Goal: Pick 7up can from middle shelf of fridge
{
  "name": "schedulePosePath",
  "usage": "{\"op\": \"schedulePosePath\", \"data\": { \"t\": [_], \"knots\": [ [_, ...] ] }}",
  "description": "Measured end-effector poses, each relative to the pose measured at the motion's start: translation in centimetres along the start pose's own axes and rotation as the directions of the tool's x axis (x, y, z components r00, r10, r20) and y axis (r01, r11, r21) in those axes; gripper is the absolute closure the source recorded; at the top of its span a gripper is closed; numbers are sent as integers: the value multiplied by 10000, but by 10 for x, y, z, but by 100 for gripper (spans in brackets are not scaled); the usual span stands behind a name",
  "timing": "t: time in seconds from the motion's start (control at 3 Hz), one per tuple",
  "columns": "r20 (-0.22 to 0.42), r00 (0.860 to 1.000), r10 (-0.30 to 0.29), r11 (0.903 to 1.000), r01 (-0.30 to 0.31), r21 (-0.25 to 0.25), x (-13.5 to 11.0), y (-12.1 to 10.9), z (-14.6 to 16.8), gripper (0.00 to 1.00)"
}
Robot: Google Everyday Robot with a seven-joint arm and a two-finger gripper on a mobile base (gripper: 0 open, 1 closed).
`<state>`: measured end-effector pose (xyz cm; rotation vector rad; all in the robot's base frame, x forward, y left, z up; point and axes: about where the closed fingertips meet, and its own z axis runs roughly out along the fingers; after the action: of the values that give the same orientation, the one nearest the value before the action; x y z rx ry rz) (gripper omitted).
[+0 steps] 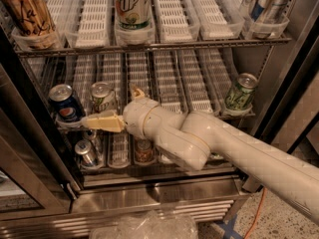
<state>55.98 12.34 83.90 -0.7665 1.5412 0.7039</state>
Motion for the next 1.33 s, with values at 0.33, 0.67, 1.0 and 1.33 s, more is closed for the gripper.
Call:
{"op": "schedulePosePath", "data": {
  "t": [0.33,0.67,1.0,1.33],
  "knots": [
    [0,10000,0,10000,0,0,0,0,0,0],
    [-164,9998,-124,9997,121,-201,0,6,16,0],
    [-358,9982,-472,9968,447,-668,-9,16,57,0],
    [-358,9982,-472,9968,448,-668,-9,16,57,0]
  ]
}}
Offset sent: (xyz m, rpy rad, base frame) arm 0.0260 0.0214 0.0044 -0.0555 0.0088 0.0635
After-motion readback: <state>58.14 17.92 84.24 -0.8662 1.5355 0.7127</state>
